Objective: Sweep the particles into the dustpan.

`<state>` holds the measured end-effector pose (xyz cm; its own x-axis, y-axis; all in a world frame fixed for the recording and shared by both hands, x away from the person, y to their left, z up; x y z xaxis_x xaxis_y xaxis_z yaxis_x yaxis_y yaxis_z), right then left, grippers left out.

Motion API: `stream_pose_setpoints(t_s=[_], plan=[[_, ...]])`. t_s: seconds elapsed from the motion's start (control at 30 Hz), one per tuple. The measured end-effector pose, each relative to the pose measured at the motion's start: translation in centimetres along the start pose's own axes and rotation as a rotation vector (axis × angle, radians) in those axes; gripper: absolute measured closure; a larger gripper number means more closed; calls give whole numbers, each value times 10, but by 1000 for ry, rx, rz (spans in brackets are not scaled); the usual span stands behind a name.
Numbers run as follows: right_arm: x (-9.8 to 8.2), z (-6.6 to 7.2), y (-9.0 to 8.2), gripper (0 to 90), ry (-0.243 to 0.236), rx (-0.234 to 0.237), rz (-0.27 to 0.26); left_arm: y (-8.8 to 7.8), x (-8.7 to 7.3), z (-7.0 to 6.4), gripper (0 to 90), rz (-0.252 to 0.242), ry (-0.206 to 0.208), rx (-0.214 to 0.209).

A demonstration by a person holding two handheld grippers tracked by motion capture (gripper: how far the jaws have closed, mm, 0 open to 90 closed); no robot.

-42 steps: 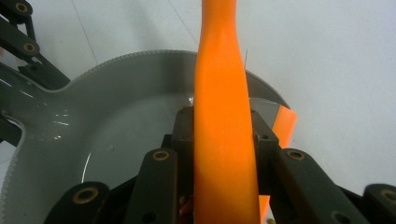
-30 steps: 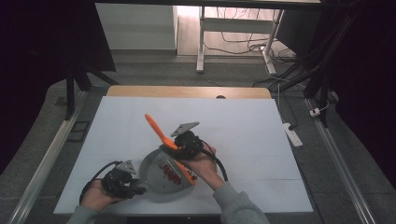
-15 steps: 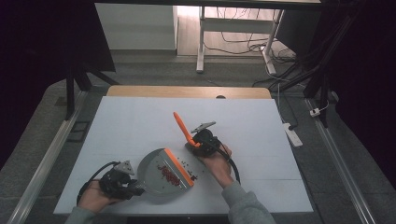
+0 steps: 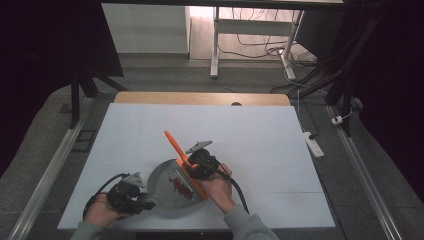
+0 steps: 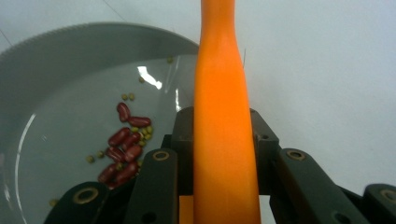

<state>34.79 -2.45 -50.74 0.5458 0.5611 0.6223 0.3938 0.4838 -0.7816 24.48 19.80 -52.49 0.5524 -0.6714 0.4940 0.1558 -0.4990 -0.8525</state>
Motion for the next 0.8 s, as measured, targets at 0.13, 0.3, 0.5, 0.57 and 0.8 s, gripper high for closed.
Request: stream_pose_setpoints(t_s=[0.13,0.3,0.5,0.57,0.8], plan=[[2,6,-3,709,31,54,-34,0,0,1,617,5,2,-1],[12,36,3,709,-4,179,-38,0,0,1,617,1,-1,-1],[22,34,-8,708,-9,175,-97,2,-1,1,617,-2,-7,-6],[24,21,-16,708,13,148,-123,2,-2,1,617,-2,-6,-8],[18,-23,-31,708,65,38,-126,1,-4,2,618,1,-4,-13]])
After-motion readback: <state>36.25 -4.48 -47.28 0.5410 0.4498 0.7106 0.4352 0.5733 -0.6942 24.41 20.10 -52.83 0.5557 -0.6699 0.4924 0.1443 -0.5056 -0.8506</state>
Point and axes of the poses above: each handheld gripper's, and its own axes: y roughly forward along the jaws, x roughly out of its top, z roughly to its left, the point moved 2 cm from there along y, roughly forward along the jaws, and after that the axes turned 4 degrees about y, right-handed, at the moved point
